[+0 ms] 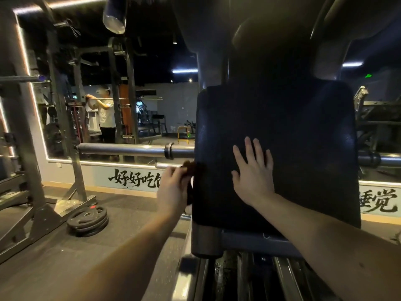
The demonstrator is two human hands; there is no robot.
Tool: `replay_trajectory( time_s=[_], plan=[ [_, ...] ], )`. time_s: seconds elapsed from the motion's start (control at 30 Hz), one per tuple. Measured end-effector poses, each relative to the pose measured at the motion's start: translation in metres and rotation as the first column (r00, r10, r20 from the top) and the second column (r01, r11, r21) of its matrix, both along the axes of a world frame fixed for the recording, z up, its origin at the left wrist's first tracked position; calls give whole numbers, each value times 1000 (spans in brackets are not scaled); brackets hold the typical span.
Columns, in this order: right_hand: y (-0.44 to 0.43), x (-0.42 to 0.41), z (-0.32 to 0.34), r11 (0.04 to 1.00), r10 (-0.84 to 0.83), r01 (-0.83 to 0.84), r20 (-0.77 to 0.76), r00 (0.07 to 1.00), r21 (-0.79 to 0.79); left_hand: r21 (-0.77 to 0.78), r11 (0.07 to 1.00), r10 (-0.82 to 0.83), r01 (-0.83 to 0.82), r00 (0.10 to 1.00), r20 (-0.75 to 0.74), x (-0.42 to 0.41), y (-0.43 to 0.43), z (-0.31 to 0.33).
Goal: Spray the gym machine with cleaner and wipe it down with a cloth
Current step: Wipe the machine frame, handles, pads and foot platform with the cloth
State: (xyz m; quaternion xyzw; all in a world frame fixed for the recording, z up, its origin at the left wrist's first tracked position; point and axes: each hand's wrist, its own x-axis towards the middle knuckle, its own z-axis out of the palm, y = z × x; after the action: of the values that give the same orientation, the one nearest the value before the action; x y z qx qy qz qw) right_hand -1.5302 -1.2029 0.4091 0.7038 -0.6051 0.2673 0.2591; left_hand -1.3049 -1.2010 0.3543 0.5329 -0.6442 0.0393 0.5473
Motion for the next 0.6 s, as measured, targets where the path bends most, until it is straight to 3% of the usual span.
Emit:
replay_trajectory(
  time_s=[0.07,0.13,0.3,0.4,0.6],
  plan=[
    [-6,10,18,1000,-2,1,3,1000,25,-40,999,6,-12,989,-151,-7,-18,61],
    [-12,18,22,998,-27,27,-5,1000,52,-77,996,25,-42,977,-211,-14,-38,117],
    [-21,17,6,1000,-11,11,12,1000,9,-128,992,-2,-21,983,-181,-42,-72,200],
    [-26,15,4,1000,-4,4,16,1000,-27,-119,993,-1,-18,987,-160,-54,-83,197],
    [-26,14,3,999,0,1,12,1000,-39,-101,994,-81,50,938,-336,-40,-86,148]
  ],
)
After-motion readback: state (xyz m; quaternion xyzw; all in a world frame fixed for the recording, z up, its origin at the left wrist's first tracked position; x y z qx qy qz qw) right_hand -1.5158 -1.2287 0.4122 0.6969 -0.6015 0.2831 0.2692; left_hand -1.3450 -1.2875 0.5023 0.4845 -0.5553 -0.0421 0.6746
